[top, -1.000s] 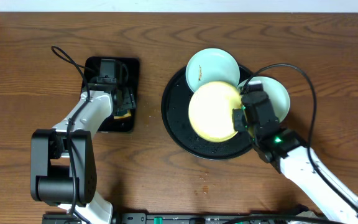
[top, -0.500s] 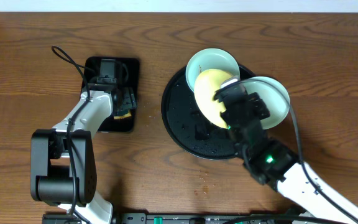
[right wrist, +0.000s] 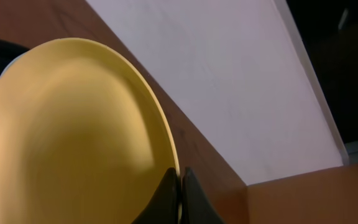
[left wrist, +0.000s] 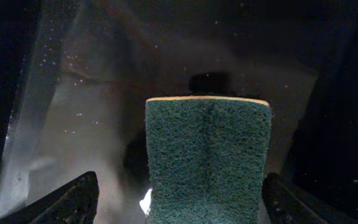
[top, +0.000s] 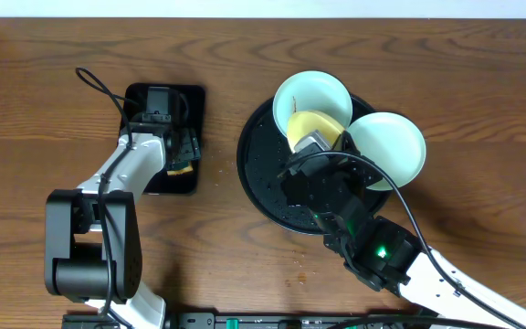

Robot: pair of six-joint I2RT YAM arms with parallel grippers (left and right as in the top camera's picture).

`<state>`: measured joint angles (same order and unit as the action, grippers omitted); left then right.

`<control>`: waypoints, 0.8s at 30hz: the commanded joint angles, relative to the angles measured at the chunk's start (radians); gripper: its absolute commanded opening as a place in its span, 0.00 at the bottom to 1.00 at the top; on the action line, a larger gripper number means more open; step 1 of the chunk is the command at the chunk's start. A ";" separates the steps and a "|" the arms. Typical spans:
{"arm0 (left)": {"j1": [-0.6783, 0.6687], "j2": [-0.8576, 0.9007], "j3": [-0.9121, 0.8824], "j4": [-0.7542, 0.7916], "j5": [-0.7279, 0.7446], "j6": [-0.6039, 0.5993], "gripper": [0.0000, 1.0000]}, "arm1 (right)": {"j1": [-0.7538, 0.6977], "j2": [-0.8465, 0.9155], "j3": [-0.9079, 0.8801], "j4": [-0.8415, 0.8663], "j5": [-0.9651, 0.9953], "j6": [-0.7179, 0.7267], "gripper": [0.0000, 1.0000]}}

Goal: Clean dirty plates on tray and stack at the side
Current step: 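Lift the yellow plate with the right gripper and place it right of the tray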

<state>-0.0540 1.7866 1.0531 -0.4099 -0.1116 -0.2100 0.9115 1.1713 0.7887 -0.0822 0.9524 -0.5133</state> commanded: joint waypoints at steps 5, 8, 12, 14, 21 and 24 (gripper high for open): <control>0.005 0.002 -0.008 0.001 -0.013 0.000 0.84 | -0.036 -0.008 0.018 -0.026 -0.136 0.129 0.01; 0.005 0.002 -0.008 0.001 -0.013 0.000 0.84 | -0.133 -0.008 0.018 -0.028 -0.263 0.187 0.01; 0.005 0.002 -0.008 0.001 -0.013 0.000 0.84 | -0.315 -0.008 0.018 -0.031 -0.514 0.275 0.01; 0.005 0.002 -0.008 0.001 -0.013 0.000 0.84 | -0.439 -0.008 0.018 -0.031 -0.650 0.343 0.01; 0.005 0.002 -0.008 0.001 -0.013 0.000 0.84 | -0.943 -0.001 0.018 -0.019 -0.955 0.513 0.01; 0.005 0.002 -0.008 0.001 -0.013 0.000 0.84 | -1.127 0.014 0.018 -0.011 -0.976 0.567 0.01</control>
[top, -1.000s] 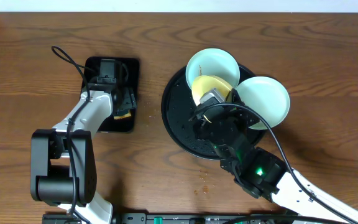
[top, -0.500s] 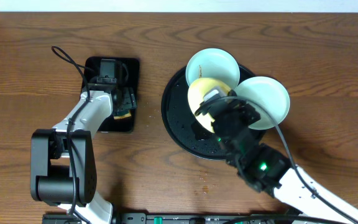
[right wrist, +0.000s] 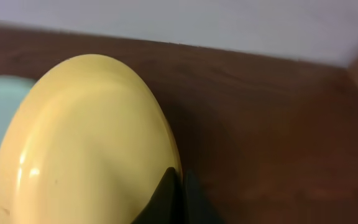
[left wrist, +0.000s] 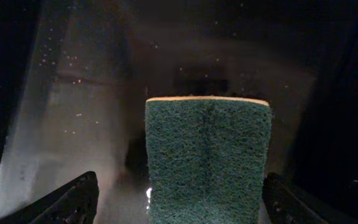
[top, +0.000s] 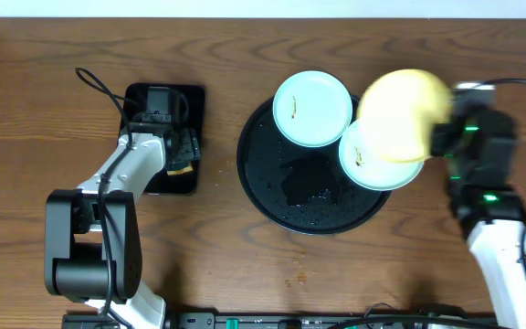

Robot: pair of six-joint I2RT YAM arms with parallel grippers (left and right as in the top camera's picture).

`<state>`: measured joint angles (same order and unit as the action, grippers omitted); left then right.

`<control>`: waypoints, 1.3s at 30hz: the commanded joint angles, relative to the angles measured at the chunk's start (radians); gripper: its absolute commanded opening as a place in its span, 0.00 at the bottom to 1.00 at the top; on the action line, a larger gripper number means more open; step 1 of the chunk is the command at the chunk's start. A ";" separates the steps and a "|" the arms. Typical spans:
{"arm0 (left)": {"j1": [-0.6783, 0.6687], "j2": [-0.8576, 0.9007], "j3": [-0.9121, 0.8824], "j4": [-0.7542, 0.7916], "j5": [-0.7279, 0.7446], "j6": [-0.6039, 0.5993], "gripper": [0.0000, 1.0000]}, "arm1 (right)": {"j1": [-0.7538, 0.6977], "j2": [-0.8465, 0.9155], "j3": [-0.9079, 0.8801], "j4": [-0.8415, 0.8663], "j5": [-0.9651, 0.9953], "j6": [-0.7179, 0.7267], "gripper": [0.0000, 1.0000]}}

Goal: Clean dirty plates on tray and stack at the side
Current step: 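Lift the yellow plate with the right gripper and place it right of the tray, then release the yellow plate and move the right gripper to a blue plate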

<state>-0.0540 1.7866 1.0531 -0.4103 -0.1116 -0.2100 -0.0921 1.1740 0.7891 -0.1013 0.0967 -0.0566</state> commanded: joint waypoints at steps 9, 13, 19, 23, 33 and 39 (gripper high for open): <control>0.005 0.002 -0.008 0.001 -0.013 0.000 0.84 | -0.487 0.186 0.017 0.040 -0.121 0.146 0.01; 0.005 0.002 -0.008 0.001 -0.013 0.000 0.84 | -0.552 0.309 0.017 0.100 -0.121 0.154 0.01; 0.005 0.002 -0.008 0.001 -0.013 0.000 0.84 | -0.605 0.451 0.017 0.182 -0.144 0.154 0.01; 0.005 0.002 -0.008 0.001 -0.013 0.000 0.84 | -0.614 0.473 0.018 0.233 -0.227 0.158 0.77; 0.005 0.002 -0.008 0.001 -0.013 0.000 0.84 | -0.474 0.360 0.208 -0.093 -0.397 0.097 0.79; 0.005 0.002 -0.008 0.001 -0.013 0.000 0.84 | -0.254 0.357 0.410 -0.530 -0.389 -0.045 0.79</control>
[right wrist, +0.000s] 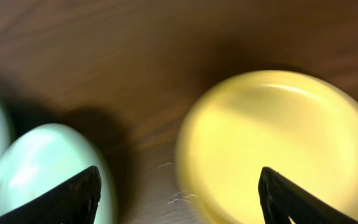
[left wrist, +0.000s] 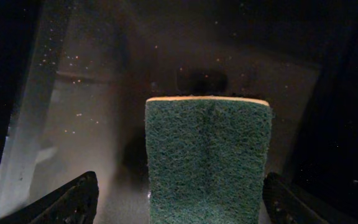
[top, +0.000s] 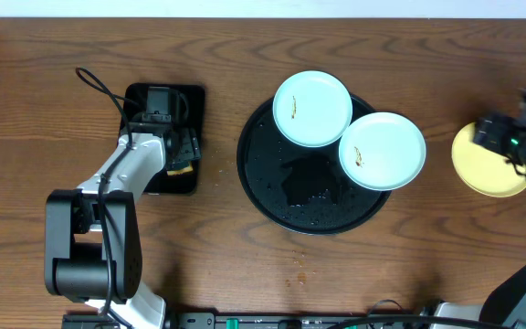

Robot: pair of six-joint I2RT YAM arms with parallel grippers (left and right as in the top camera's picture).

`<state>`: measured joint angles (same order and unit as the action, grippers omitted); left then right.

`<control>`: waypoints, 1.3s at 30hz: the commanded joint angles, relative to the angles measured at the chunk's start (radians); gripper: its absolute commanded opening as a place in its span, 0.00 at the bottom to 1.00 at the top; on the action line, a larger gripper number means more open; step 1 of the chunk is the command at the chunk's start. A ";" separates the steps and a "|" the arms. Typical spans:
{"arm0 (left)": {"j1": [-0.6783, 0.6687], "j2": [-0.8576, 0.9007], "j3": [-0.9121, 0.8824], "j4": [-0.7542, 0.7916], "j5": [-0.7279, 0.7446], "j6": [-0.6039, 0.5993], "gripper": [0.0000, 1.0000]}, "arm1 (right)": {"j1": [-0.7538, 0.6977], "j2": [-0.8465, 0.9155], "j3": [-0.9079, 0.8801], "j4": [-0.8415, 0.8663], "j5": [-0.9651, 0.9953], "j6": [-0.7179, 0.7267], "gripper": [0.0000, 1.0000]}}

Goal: Clean dirty plates on tray and stack at the side
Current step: 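Release the yellow plate and move the right gripper to a blue plate, then grasp the right blue plate's edge and drag it toward the tray center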

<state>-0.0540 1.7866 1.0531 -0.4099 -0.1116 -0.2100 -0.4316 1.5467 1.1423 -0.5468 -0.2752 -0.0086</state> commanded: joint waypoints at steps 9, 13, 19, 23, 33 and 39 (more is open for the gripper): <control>0.005 0.002 -0.008 0.001 -0.013 0.000 0.84 | 0.251 -0.013 -0.036 -0.133 0.083 -0.098 0.69; 0.005 0.002 -0.008 0.001 -0.013 0.000 0.84 | 0.270 -0.013 -0.112 -0.047 0.023 -0.098 0.68; 0.005 0.002 -0.008 0.001 -0.013 0.000 0.84 | 0.282 -0.013 -0.213 0.055 0.062 -0.098 0.62; 0.005 0.002 -0.008 0.001 -0.013 0.000 0.84 | 0.282 -0.013 -0.254 0.121 0.063 -0.098 0.51; 0.005 0.002 -0.008 0.001 -0.013 0.000 0.85 | 0.282 -0.009 -0.349 0.244 0.117 -0.097 0.38; 0.005 0.002 -0.008 0.001 -0.013 0.000 0.84 | 0.282 -0.010 -0.349 0.232 0.117 -0.093 0.13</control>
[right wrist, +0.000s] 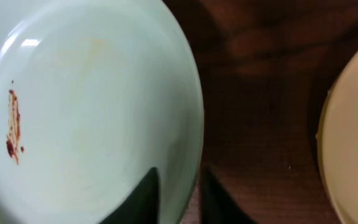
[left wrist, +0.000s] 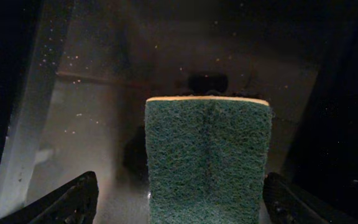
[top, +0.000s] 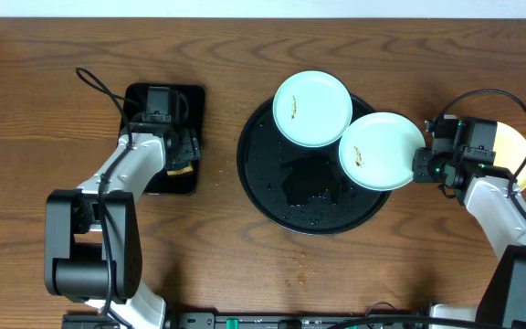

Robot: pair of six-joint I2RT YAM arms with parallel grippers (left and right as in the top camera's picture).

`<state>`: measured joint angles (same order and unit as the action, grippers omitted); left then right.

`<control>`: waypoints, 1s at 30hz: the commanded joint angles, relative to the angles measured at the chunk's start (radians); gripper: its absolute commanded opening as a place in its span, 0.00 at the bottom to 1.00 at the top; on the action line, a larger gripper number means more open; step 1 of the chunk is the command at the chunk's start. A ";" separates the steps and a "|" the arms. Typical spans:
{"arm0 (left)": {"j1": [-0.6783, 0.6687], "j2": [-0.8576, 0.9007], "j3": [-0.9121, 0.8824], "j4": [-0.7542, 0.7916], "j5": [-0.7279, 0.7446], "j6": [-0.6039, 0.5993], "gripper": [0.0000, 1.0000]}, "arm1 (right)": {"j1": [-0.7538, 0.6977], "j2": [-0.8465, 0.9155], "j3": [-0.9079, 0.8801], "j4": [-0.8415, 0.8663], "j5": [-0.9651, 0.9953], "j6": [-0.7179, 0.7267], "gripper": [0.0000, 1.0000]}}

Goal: Clean dirty plates on tray and stack at the side
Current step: 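Grasp the right blue plate's edge and drag it toward the tray center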

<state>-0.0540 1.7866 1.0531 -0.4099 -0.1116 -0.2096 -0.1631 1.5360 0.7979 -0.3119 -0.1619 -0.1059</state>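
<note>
Two mint plates sit on the round black tray [top: 272, 196]: one at the back [top: 311, 110], one at the right [top: 382, 151] with a red-brown smear [right wrist: 11, 127]. My right gripper [top: 425, 165] is open; its narrowed jaws straddle that right plate's rim [right wrist: 191, 124], one finger [right wrist: 145, 196] over the plate and the other outside it. A yellow plate [top: 519, 153] lies on the table at the far right, half hidden by the wrist. My left gripper [left wrist: 179, 208] hangs open over the green sponge [left wrist: 208, 162] in the square black tray [top: 158, 100].
A cable loops on the table behind the square tray [top: 89, 82]. Water and crumbs spot the round tray's middle [top: 309, 187]. A few crumbs lie on the wood in front of it [top: 297, 259]. The yellow plate's edge [right wrist: 347, 124] is close to the right of the gripper.
My right gripper was wide open over the yellow plate at the far right. It now sits further left at the right mint plate's rim, jaws narrowed round it. The left arm has not moved.
My right gripper first held the yellow plate above the round tray, then held it further right over the right mint plate. Later the plate lay on the table with the gripper open above it. Now the gripper is at the mint plate. The left gripper stayed over the sponge.
</note>
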 commanded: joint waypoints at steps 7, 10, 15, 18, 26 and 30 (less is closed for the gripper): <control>0.005 0.002 -0.008 0.001 -0.013 -0.001 0.84 | 0.014 -0.044 0.021 -0.093 -0.004 0.014 0.01; 0.005 0.002 -0.008 0.001 -0.013 -0.001 0.84 | 0.020 -0.107 0.047 -0.148 -0.032 0.060 0.01; 0.005 0.002 -0.008 0.001 -0.013 -0.001 0.85 | 0.083 -0.222 0.061 -0.250 -0.075 0.083 0.01; 0.005 0.002 -0.008 0.001 -0.013 -0.001 0.85 | 0.153 -0.244 0.061 -0.280 -0.075 0.083 0.01; 0.005 0.002 -0.008 0.001 -0.013 -0.001 0.84 | 0.364 -0.225 0.020 -0.281 0.119 0.581 0.01; 0.005 0.002 -0.008 0.001 -0.013 -0.001 0.84 | 0.415 -0.225 -0.016 -0.271 0.206 0.800 0.01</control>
<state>-0.0540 1.7866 1.0531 -0.4099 -0.1116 -0.2096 0.2253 1.3071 0.8108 -0.5842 -0.0612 0.4320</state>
